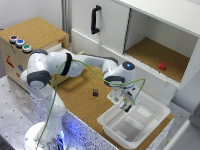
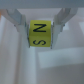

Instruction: Move to the box and place the yellow object

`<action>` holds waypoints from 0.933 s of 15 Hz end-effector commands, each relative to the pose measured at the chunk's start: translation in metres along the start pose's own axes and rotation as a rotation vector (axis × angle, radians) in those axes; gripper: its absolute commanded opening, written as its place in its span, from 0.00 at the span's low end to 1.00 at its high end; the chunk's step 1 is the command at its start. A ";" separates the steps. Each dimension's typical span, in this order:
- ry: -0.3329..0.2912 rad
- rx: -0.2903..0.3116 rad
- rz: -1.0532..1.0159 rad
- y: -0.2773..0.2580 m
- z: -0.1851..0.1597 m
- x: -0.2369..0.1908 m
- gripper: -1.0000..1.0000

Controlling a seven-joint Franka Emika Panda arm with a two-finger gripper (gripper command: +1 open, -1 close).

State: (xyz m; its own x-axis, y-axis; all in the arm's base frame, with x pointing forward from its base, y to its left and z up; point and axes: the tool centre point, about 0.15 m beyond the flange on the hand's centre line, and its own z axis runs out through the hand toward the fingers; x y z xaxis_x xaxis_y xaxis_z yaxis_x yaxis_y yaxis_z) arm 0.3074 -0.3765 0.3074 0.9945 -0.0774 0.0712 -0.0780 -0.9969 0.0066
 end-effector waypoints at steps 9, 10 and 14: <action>-0.061 0.057 -0.024 0.040 0.078 0.019 0.00; -0.063 0.061 -0.023 0.037 0.078 0.019 0.00; 0.048 0.046 0.020 0.025 0.033 0.019 1.00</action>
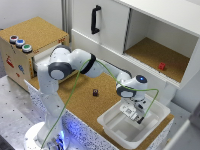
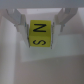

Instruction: Move to the box and place the yellow object

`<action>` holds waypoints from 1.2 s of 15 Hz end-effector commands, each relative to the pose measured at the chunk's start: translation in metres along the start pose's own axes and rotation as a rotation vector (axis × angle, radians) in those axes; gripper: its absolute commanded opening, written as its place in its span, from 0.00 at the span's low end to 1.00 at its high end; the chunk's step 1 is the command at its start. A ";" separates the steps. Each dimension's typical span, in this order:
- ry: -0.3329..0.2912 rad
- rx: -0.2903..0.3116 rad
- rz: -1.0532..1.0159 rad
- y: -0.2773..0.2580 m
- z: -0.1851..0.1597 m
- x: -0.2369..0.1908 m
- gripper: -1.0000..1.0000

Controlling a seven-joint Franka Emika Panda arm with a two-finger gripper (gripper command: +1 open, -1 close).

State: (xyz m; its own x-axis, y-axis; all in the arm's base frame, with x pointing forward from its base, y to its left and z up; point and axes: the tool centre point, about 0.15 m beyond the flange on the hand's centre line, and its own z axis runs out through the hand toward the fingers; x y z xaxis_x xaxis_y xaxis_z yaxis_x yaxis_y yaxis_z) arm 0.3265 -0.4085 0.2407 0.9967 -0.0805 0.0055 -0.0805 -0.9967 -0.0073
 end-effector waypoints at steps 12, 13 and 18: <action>0.181 0.043 -0.471 -0.189 -0.154 0.001 1.00; 0.170 0.033 -0.522 -0.203 -0.151 0.000 1.00; 0.128 0.017 -0.737 -0.262 -0.111 -0.008 1.00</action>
State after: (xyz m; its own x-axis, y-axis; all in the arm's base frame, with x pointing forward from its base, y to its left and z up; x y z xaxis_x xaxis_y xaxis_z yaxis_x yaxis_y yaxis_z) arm 0.3471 -0.2127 0.3870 0.8666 0.4615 0.1901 0.4853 -0.8680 -0.1052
